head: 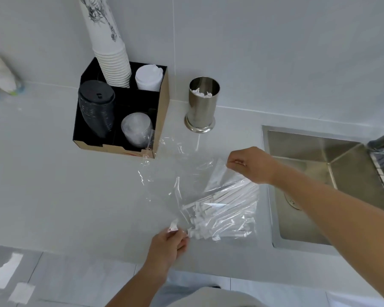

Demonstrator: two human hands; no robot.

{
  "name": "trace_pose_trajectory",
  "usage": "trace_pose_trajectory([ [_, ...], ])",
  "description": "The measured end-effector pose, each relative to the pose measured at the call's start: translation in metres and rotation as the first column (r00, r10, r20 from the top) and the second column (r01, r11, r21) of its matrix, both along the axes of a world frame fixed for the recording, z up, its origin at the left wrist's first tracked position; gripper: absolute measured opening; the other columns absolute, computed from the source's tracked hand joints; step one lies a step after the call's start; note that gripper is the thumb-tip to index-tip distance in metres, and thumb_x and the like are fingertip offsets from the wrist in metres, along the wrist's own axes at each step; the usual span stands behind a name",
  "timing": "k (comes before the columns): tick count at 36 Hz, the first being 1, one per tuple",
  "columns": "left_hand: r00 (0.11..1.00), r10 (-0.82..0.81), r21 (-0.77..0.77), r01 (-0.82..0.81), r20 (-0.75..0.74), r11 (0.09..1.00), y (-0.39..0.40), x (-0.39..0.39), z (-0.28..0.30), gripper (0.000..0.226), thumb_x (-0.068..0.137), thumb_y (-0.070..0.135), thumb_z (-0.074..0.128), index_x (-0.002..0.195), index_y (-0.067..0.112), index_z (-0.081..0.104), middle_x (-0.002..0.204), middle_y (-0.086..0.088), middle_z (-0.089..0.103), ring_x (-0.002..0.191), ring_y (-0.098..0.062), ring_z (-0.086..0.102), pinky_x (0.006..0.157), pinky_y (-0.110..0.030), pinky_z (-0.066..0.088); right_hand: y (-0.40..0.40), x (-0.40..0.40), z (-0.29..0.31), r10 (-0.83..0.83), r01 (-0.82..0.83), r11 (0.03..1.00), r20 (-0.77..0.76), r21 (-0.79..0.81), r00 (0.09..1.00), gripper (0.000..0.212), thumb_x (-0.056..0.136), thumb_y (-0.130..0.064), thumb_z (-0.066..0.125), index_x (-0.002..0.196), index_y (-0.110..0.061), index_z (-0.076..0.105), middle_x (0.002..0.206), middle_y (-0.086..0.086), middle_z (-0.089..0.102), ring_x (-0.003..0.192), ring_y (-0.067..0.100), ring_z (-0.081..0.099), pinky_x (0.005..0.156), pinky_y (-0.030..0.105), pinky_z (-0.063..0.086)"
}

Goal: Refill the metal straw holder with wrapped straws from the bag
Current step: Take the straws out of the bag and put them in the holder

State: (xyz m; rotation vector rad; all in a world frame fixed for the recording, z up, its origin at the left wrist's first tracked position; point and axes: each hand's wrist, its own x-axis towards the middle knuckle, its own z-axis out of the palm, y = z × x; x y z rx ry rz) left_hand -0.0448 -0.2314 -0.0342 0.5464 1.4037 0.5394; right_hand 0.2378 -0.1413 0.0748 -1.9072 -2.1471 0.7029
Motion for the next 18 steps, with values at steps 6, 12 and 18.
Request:
trace_pose_trajectory([
  [6,0.996,0.017,-0.007,-0.017,0.087,1.0,0.011,0.004,0.008,0.014,0.093,0.008,0.058,0.085,-0.001,0.066,0.081,-0.015,0.067,0.082,-0.025,0.062,0.081,-0.036,0.054,-0.007,0.002,0.029,-0.009,0.01,0.999,-0.008,0.053,1.0,0.015,0.095,-0.021,0.059,0.086,-0.012,0.068,0.057,-0.011,0.052,0.056,-0.004,0.05,0.056,0.009,0.039],
  [12,0.99,0.053,0.051,-0.06,0.134,0.997,0.03,0.008,0.019,0.014,0.096,0.011,0.054,0.095,0.0,0.062,0.091,-0.014,0.071,0.087,-0.025,0.067,0.077,-0.032,0.055,-0.011,0.004,0.054,-0.025,0.029,0.993,-0.041,0.111,0.999,0.015,0.095,-0.021,0.059,0.082,-0.016,0.065,0.057,-0.011,0.052,0.053,0.0,0.048,0.052,0.013,0.037],
  [18,0.978,0.059,0.104,-0.081,0.201,0.991,0.057,0.009,0.029,0.012,0.096,0.011,0.054,0.096,0.0,0.06,0.099,-0.017,0.068,0.094,-0.029,0.067,0.08,-0.035,0.053,-0.011,0.007,0.083,-0.039,0.05,0.982,-0.062,0.181,0.997,0.014,0.094,-0.024,0.059,0.082,-0.02,0.064,0.054,-0.012,0.051,0.051,0.005,0.046,0.051,0.015,0.036],
])
